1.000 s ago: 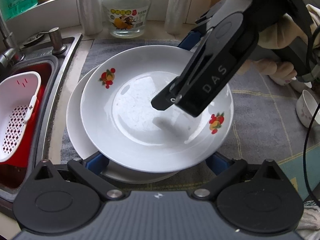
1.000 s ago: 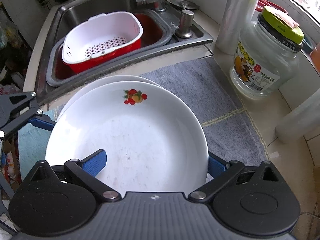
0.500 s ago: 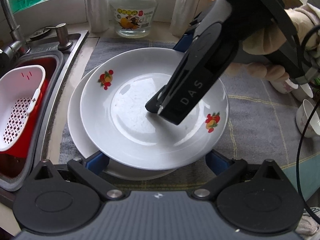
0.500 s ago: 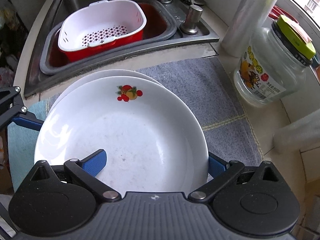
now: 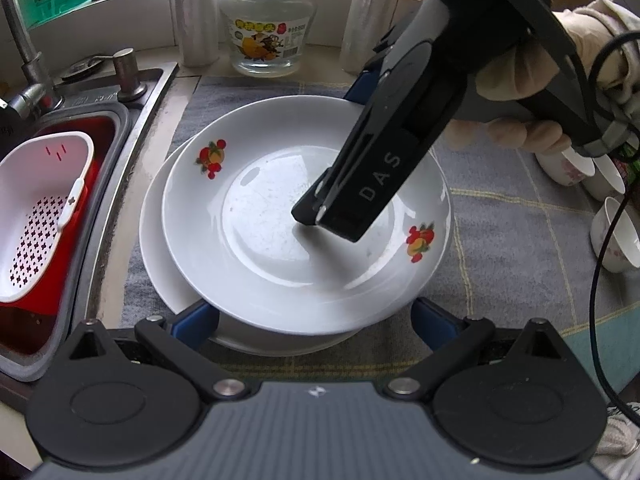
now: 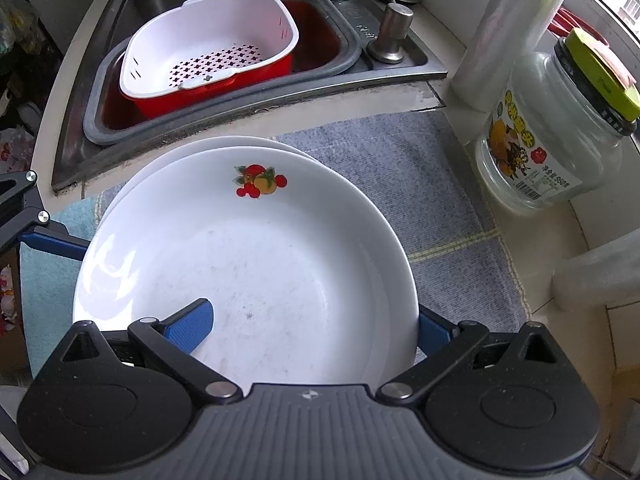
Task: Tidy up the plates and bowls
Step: 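Lower the plate onto the plate stack with the right tool, then open the right tool and withdraw it from the stacked plates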
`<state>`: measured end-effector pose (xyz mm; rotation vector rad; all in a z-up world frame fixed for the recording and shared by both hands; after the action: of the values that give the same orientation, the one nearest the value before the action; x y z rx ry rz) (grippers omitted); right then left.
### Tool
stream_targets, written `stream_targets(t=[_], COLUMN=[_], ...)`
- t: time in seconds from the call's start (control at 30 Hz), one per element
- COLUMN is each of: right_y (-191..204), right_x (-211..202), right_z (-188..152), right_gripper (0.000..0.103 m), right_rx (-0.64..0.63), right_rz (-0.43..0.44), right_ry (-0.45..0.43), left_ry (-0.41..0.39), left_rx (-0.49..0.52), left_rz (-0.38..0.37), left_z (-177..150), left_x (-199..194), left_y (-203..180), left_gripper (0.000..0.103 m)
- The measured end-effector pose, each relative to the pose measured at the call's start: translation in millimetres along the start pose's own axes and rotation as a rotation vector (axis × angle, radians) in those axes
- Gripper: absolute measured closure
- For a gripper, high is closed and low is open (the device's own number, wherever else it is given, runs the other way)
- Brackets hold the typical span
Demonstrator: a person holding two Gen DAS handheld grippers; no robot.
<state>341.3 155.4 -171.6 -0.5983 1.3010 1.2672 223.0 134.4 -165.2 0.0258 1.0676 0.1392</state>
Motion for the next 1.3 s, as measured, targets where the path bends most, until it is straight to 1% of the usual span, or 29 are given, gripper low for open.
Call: stream_targets(t=[0.17, 0.4, 0.57, 0.73, 1.13, 1.3], right_y=[0.4, 0.8, 1.2, 1.7, 1.2, 1.7], right_x=[0.2, 1.9, 2.5, 5.4, 5.4, 6.0], right_z=[1.4, 3.1, 2.7, 2.2, 1.8, 1.9], right_gripper=[0.000, 0.000, 0.000, 0.000, 0.000, 0.000], right_rx=[0.018, 0.026, 0.040, 0.057, 0.060, 0.061], right_rz=[-0.001, -0.007, 0.010, 0.034, 0.031, 0.028], right_ry=[-0.020, -0.043, -0.061, -0.068, -0.065, -0.063], left_ry=[0.000, 0.002, 0.000, -0.002, -0.006, -0.011], left_rx=[-0.004, 0.004, 0.011, 0.022, 0.034, 0.049], left_rz=[-0.005, 0.014, 0.027, 0.048, 0.069, 0.093], left_z=[1.2, 2.1, 0.8, -0.3, -0.5, -1.6], left_x=[1.0, 2.4, 0.9, 0.8, 2.0, 2.9], left_y=[3.0, 2.3, 1.9, 5.1, 5.1, 7.5], left_gripper=[0.002, 0.002, 0.002, 0.001, 0.001, 0.001])
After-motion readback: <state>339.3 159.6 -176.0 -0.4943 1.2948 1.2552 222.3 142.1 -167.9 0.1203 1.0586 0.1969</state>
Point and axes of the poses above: each gripper's, at about its wrist camera, not at the fingertips, and x roughly the way its jaws point, y to its left, z to its top, the point moved 10 cm from there along x, roughly the way its jaws point, and after that the axes turned 14 degrees about z, right-handed, at the moved point
